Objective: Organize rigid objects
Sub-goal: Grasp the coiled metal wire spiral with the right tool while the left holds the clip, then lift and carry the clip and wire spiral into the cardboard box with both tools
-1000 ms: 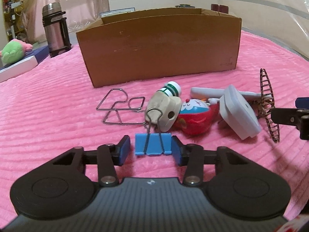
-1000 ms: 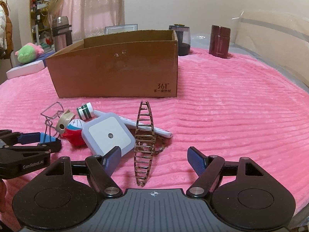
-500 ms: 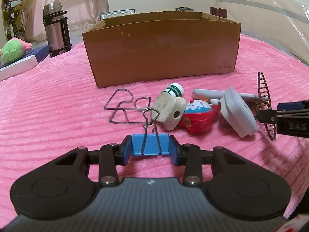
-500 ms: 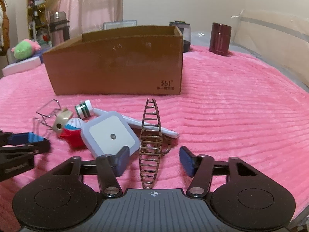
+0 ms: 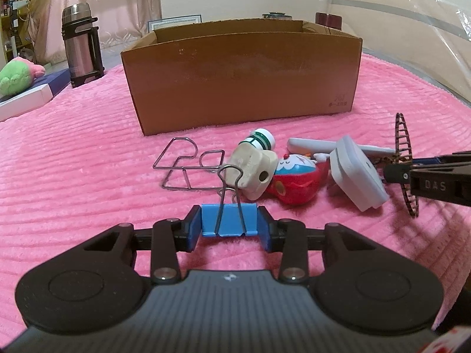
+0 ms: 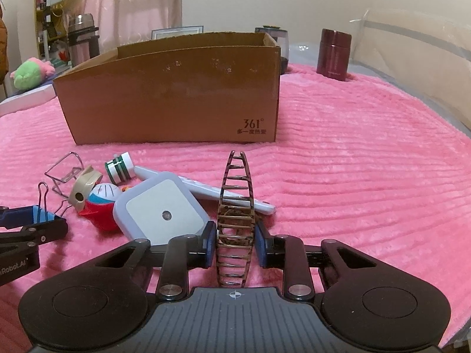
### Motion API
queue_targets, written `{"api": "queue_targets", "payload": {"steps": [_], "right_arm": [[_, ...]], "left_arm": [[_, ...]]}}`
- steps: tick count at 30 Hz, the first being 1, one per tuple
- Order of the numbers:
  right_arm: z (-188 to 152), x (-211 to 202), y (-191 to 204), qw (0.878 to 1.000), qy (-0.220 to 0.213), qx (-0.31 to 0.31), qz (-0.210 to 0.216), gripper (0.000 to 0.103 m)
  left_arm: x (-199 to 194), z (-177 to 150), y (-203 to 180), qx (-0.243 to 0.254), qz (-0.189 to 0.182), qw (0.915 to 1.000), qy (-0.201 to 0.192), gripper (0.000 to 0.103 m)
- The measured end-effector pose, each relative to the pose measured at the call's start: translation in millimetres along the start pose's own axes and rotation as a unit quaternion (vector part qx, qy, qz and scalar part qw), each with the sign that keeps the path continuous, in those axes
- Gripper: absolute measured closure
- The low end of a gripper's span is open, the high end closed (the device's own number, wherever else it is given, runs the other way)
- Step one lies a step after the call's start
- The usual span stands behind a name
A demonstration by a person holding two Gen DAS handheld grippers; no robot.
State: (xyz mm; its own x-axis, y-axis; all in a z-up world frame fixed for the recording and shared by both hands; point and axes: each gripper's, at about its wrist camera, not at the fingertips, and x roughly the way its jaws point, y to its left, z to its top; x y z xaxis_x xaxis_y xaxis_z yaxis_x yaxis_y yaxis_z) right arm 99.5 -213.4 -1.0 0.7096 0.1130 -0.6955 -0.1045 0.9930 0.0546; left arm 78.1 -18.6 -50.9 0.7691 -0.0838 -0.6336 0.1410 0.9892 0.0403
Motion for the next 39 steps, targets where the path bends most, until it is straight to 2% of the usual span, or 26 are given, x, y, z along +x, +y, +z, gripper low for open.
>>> {"api": "queue_targets", "payload": {"steps": [25, 39], "right_arm": [[-10, -56, -18, 1.000, -0.004, 0.014, 0.008, 0.080], [6, -67, -23, 0.999, -0.020, 0.012, 0.023, 0.080]], "left_arm": [[-37, 4, -1, 0.009, -0.008, 0.9998, -0.019, 0.069], [-43, 22, 3, 0.024, -0.020, 0.9992, -0.027, 0.069]]}}
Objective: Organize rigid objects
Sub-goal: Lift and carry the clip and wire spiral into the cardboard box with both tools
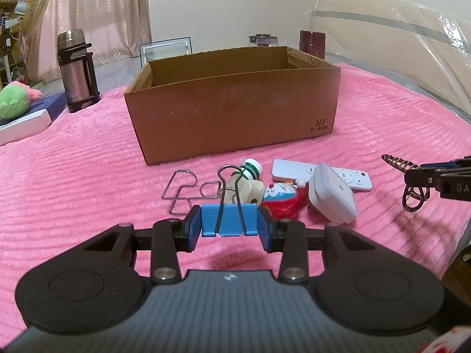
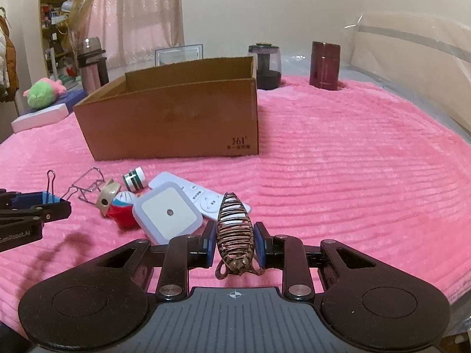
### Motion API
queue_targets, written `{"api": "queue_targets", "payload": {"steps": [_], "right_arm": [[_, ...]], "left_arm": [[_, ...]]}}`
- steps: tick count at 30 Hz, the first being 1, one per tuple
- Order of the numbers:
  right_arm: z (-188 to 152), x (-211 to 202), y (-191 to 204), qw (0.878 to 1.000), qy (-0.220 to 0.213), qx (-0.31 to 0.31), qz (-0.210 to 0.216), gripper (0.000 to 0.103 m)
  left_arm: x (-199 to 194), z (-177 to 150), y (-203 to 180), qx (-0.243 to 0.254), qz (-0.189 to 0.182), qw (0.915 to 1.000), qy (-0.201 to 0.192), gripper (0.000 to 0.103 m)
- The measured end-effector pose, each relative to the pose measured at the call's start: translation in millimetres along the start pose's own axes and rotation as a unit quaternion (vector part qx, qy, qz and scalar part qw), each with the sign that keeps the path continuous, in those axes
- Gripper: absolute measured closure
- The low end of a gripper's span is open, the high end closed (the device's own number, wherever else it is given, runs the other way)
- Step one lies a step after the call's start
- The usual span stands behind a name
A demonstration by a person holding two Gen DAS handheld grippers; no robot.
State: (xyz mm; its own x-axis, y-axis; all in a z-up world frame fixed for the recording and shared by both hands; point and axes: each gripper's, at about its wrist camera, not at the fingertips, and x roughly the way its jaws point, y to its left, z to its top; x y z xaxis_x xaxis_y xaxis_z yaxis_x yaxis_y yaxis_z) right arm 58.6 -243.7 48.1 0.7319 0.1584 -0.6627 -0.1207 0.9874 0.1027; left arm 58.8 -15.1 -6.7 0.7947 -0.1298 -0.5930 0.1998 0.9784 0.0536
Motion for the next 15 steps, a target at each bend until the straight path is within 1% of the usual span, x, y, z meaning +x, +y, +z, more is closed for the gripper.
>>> {"api": "queue_targets", "payload": {"steps": [9, 12, 15], "right_arm": [[23, 0, -16, 1.000, -0.011, -0.008, 0.006, 0.080], [35, 2, -21, 1.000, -0.013, -0.016, 0.014, 0.080], [54, 2, -27, 0.999, -0.021, -0.033, 0.021, 0.080]], "left_arm": [[2, 20, 8, 0.015, -0.016, 0.9997, -0.005, 0.069], [4, 31, 13, 0.022, -0.025, 0.9994, -0.008, 0.069], [5, 47, 22, 0.031, -0.036, 0.9988, -0.014, 0.069]]}}
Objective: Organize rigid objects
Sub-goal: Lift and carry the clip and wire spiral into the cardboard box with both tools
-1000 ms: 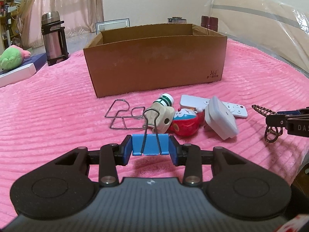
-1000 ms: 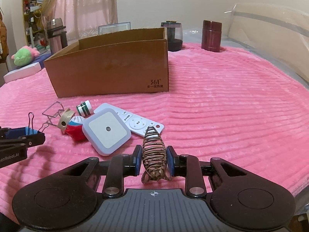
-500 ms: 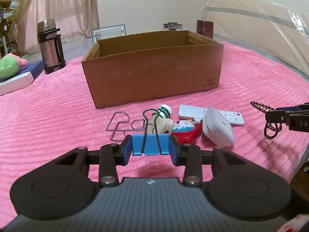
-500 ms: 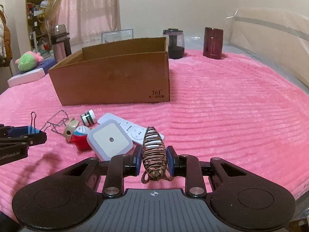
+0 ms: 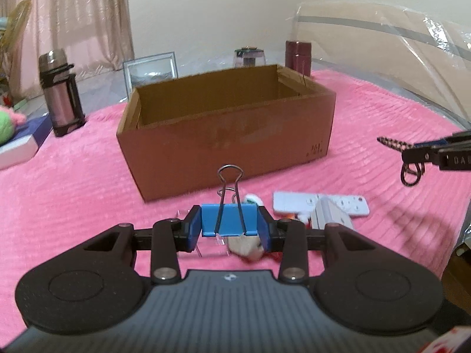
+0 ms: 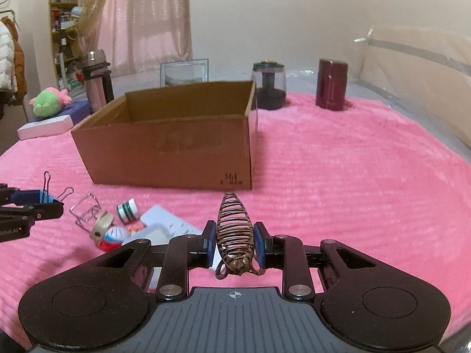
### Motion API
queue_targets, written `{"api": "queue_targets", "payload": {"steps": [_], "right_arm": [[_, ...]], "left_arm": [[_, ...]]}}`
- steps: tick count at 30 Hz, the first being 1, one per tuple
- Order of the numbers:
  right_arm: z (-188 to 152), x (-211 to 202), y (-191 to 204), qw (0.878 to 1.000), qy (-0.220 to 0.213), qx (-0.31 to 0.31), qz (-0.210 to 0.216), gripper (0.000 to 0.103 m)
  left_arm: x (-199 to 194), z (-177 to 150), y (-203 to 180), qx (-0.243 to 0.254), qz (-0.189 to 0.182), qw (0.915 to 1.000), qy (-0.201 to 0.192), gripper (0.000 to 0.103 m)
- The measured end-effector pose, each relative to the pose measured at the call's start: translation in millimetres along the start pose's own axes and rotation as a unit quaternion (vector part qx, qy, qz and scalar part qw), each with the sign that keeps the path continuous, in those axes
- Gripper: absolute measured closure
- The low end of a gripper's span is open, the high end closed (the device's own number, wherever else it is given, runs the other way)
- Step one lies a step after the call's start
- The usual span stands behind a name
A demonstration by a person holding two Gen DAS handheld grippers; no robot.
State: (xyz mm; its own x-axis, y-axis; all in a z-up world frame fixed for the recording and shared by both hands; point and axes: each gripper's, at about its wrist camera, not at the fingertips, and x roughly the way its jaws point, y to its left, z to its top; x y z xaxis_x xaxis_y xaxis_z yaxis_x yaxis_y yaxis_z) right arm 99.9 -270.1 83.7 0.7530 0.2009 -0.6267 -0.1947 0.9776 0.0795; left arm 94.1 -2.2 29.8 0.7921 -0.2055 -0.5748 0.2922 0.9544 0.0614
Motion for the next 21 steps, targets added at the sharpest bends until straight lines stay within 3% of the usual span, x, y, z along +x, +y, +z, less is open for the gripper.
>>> {"api": "queue_targets", "payload": {"steps": [13, 21], "right_arm": [[117, 16, -17, 0.994, -0.049, -0.076, 0.063, 0.080], [183, 74, 10, 0.980, -0.025, -0.157, 0.122, 0.080]], "left_arm": [[20, 101, 43, 0.051, -0.039, 0.9976, -0.024, 0.069], [66, 163, 58, 0.086, -0.065, 0.9941, -0.010, 0.069]]}}
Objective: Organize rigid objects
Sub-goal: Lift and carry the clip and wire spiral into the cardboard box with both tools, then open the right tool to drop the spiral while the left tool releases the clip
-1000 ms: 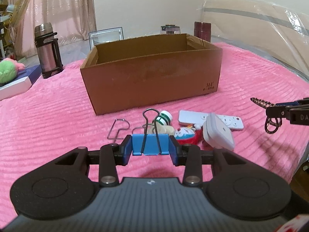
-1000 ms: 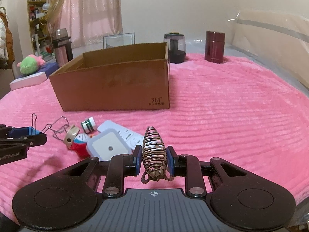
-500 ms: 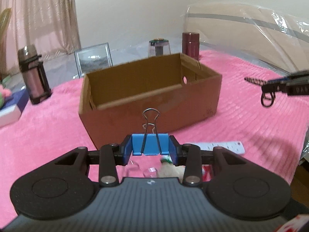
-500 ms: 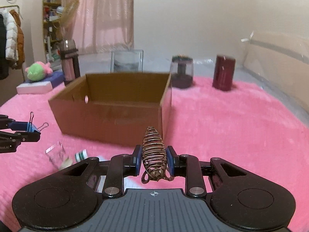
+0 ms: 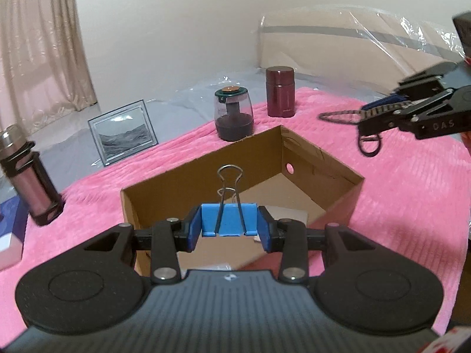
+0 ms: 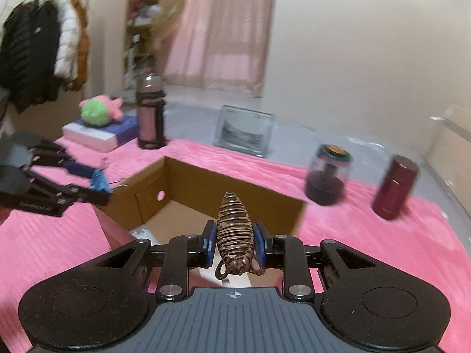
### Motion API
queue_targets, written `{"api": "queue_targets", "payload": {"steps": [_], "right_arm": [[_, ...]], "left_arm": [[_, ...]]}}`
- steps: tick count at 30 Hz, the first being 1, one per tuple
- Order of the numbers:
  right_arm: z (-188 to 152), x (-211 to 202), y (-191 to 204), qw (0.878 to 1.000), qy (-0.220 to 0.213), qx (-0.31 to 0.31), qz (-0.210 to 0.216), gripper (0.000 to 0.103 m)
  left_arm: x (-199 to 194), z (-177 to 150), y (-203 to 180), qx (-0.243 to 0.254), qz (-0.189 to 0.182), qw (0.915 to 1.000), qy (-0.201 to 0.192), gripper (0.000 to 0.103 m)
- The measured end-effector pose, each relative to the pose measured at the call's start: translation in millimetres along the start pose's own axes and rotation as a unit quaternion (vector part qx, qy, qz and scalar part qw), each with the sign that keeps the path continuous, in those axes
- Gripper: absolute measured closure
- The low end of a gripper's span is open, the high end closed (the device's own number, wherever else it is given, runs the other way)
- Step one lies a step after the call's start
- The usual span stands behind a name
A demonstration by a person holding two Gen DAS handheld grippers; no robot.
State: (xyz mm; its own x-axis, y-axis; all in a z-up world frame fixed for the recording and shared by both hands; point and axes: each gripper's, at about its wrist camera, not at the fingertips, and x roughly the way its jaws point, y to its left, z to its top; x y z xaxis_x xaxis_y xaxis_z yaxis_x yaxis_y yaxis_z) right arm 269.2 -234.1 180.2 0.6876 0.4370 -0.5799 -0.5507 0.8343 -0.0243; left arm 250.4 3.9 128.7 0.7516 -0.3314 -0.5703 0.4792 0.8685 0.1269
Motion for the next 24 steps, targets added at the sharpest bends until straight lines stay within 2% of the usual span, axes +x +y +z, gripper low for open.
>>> {"api": "queue_targets", "payload": {"steps": [8, 16, 21, 24], "right_arm": [[24, 95, -4, 0.994, 0.076, -0.046, 0.057, 0.080], [21, 180, -1, 0.980, 0.152, -0.092, 0.091, 0.080], [17, 220, 0, 0.970, 0.187, -0.121, 0.100, 0.080], [15, 238, -4, 0.966, 0.205, -0.118, 0.107, 0.080]], "left_arm": [[70, 9, 30, 0.020, -0.025, 0.9975, 0.063, 0.069], [134, 5, 49, 0.024, -0.049, 0.9898, 0.132, 0.069], [167, 3, 54, 0.033, -0.048, 0.9833, 0.172, 0.069], [180, 2, 54, 0.037, -0.049, 0.9796, 0.191, 0.069]]}}
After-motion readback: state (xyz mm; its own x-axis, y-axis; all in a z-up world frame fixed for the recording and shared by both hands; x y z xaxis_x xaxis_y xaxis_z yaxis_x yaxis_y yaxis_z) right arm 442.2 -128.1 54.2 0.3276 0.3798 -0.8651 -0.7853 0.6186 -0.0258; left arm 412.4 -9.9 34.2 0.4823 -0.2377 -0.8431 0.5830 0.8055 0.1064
